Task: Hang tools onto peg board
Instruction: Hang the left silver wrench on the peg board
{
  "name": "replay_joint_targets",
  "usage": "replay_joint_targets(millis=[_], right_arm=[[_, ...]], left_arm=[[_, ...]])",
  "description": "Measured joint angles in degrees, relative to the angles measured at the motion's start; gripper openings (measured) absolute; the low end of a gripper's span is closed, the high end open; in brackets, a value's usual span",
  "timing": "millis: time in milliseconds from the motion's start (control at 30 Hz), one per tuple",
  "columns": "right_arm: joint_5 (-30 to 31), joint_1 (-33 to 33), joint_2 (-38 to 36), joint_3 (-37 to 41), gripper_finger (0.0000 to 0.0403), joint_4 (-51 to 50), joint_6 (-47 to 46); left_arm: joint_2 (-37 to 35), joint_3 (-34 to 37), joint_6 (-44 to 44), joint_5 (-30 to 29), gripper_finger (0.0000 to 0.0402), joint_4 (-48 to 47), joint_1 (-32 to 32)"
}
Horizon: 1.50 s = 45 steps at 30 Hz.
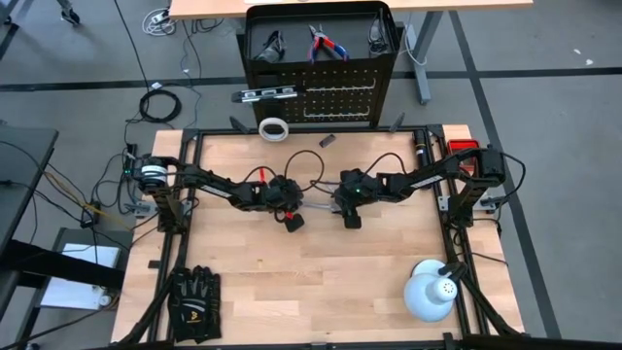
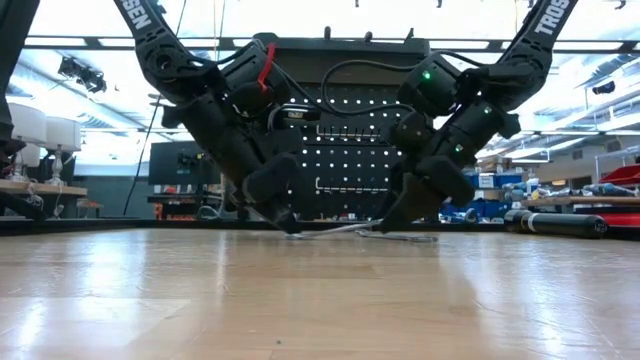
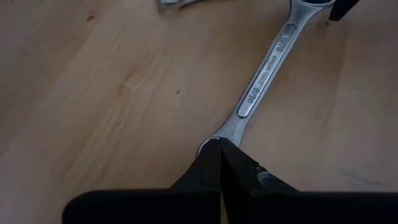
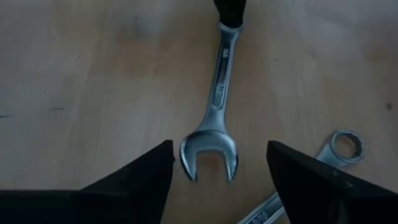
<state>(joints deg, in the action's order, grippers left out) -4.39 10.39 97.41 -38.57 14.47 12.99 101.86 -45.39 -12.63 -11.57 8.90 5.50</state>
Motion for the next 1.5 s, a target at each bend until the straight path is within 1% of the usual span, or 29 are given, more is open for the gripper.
replay_joint_targets(millis=[133,367,467,567,867,1167,1333,1500], right_arm=[[-0.2,0.0,0.0,0.0,0.0247,0.0,0.0],[-0.1,0.0,0.0,0.0,0.0207,-0.2,0.0],[-0.2,-0.1,0.0,0.0,0.0194,-0.3,0.0],[-0.2,-0.2,0.0,0.0,0.019,0.9,-0.9],[-0.3,-0.8,0.0,0.0,0.0207,4.6,-3.7],[-0.4,-2.6,0.0,0.0,0.0211,8.4,-5.2],[0.7,-2.3,0.3,0.0,0.0231,8.5,-5.6],[0.2,-1.2,5.1,0.0,0.0263,12.1,-5.6]], left_arm=[[0.0,0.0,0.2,0.3,0.0,1.4,0.0],[0.0,0.0,0.2,0.2,0.0,1.6,0.0],[-0.1,-0.1,-0.2,-0.1,0.0,0.0,0.0],[-0.2,0.0,-1.0,-0.3,0.0,-1.6,0.0],[-0.3,1.4,-1.1,-0.2,0.0,-1.4,0.0],[-0.3,1.4,-1.2,0.8,0.0,-1.6,0.0],[-0.2,1.5,-1.2,0.8,0.0,-1.6,0.0],[-0.2,1.6,-1.2,0.9,0.0,-1.4,0.0]])
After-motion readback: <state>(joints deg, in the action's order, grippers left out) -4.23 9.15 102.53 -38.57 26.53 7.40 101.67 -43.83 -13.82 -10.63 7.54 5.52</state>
